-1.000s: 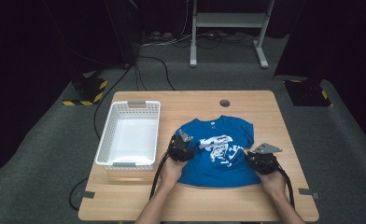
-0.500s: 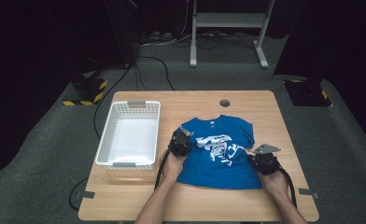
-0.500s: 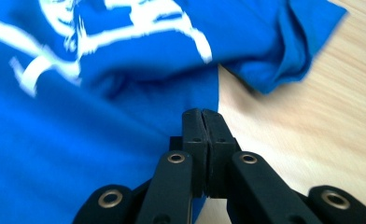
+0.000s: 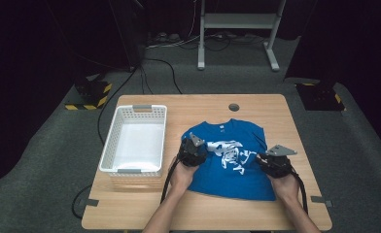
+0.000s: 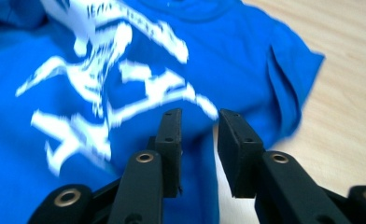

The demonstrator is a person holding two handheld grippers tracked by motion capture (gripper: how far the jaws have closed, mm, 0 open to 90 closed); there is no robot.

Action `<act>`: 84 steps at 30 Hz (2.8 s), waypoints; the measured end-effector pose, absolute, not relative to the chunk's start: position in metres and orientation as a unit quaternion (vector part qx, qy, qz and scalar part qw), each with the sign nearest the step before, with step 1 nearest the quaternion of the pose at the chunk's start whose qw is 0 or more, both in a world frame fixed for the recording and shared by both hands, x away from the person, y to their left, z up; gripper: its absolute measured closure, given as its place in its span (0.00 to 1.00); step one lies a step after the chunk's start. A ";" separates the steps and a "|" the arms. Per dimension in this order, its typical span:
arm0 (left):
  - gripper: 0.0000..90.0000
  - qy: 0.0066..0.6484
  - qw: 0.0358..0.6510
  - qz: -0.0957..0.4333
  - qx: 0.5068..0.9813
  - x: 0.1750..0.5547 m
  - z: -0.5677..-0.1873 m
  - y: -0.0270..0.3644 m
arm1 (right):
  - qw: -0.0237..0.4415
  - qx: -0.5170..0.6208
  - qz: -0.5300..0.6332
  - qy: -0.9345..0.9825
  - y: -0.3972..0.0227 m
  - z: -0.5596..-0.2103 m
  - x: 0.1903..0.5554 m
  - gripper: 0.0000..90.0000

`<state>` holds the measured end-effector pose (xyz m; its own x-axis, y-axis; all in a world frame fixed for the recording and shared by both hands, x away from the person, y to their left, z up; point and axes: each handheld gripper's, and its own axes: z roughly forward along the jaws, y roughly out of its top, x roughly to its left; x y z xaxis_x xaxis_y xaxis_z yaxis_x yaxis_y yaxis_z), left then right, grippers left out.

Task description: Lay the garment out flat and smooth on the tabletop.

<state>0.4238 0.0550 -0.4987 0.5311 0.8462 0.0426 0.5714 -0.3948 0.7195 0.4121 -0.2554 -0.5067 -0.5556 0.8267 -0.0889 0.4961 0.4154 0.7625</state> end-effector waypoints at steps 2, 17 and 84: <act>0.63 0.434 0.333 0.202 0.813 0.413 -0.501 0.056 | 0.234 0.411 0.355 0.807 -0.249 -0.506 0.420 0.75; 0.61 0.411 0.298 0.185 0.841 0.396 -0.523 0.049 | 0.208 0.439 0.318 0.814 -0.236 -0.528 0.458 0.83; 0.57 0.520 0.288 0.186 0.783 0.489 -0.504 0.049 | 0.222 0.481 0.325 0.784 -0.258 -0.522 0.476 0.77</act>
